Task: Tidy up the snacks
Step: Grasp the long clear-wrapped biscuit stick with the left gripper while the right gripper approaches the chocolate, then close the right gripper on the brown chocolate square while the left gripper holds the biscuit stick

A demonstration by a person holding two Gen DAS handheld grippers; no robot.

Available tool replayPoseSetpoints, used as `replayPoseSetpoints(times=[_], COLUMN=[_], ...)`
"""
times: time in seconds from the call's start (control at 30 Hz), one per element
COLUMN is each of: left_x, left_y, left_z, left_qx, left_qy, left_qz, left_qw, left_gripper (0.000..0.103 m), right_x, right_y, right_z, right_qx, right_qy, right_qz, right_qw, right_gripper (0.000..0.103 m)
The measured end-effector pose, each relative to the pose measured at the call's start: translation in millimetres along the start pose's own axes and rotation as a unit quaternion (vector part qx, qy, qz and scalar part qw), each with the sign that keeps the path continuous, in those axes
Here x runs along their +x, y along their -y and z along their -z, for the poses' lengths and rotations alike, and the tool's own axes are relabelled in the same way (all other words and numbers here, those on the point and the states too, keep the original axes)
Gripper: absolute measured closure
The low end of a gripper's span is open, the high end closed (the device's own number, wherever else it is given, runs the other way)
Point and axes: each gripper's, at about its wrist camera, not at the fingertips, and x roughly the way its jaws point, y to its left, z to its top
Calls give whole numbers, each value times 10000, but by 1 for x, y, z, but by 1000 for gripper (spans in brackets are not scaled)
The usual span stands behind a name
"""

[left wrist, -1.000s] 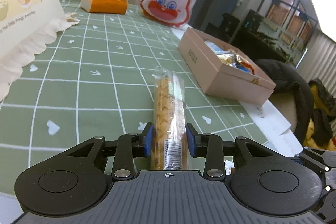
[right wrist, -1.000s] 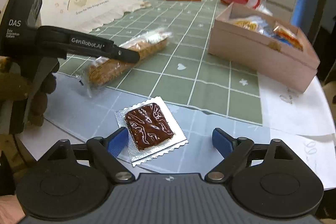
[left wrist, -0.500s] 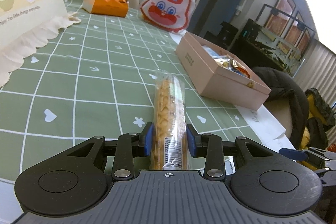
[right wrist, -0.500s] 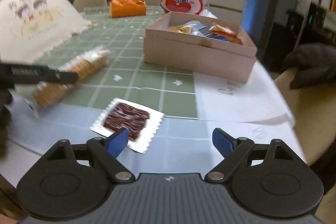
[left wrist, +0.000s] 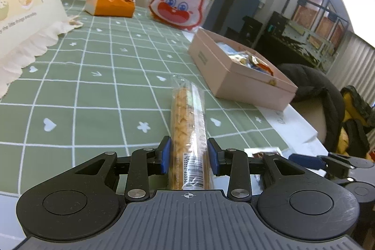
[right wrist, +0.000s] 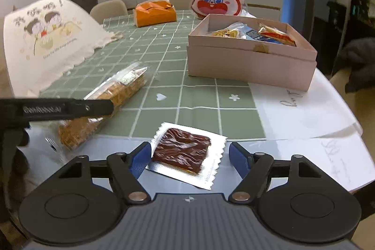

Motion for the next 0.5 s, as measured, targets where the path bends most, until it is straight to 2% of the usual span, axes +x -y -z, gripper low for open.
replayPoseSetpoints(times=[0.27,0.5], left_x=[4,2], left_y=[13,29], left_z=[1,7], left_qx=[66,307], left_qy=[-309,-502], left_qz=[344,344], left_qw=[9989,9977], left_gripper=[65,65], right_x=[-5,-4], right_y=[46,53], right_z=[5,-3], right_qx=[388,555], right_qy=[32,203], right_qz=[697,404], right_qw=[9968,9974], right_gripper=[26,26])
